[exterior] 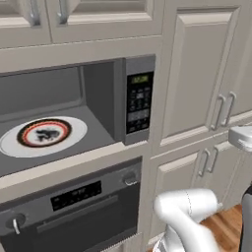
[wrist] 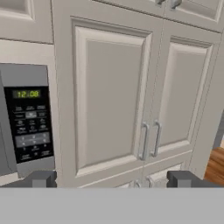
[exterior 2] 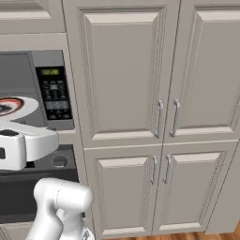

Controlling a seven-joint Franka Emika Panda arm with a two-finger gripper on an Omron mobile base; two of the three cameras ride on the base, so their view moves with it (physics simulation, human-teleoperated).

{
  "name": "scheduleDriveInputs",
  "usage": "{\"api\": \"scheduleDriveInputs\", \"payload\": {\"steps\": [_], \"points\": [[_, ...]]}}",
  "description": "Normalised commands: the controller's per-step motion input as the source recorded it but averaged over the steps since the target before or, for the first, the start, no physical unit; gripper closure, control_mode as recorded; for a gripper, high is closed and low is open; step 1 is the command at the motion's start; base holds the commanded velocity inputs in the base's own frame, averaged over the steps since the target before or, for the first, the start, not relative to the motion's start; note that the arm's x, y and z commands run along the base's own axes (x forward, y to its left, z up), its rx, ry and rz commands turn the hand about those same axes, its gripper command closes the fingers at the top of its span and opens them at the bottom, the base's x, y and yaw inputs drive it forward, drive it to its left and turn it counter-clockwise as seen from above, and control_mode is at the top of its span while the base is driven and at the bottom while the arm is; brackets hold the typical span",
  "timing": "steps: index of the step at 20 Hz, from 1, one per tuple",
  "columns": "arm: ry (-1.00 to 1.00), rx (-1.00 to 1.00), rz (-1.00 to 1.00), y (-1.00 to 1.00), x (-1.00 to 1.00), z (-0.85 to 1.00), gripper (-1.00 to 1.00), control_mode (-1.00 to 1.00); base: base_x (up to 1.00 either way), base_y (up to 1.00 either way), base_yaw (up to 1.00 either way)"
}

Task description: Pick the potato from the counter and place it in the microwave. Then turn on the microwave.

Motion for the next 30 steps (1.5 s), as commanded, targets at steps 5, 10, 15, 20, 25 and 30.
{"api": "scheduleDriveInputs", "payload": {"steps": [5,10,15,20,25,30], "points": [[0.00,0.00,0.00,0.00,0.00,0.00,-1.00,1.00,0.06,-0.06,-0.38],[0.00,0.00,0.00,0.00,0.00,0.00,-1.00,1.00,0.03,-0.27,-0.38],[0.00,0.00,0.00,0.00,0.00,0.00,-1.00,1.00,0.13,-0.25,-0.42],[0.00,0.00,0.00,0.00,0.00,0.00,-1.00,1.00,0.16,-0.38,-0.44],[0.00,0.00,0.00,0.00,0.00,0.00,-1.00,1.00,0.06,-0.58,-0.41],[0.00,0.00,0.00,0.00,0.00,0.00,-1.00,1.00,0.07,-0.65,-0.40]]}}
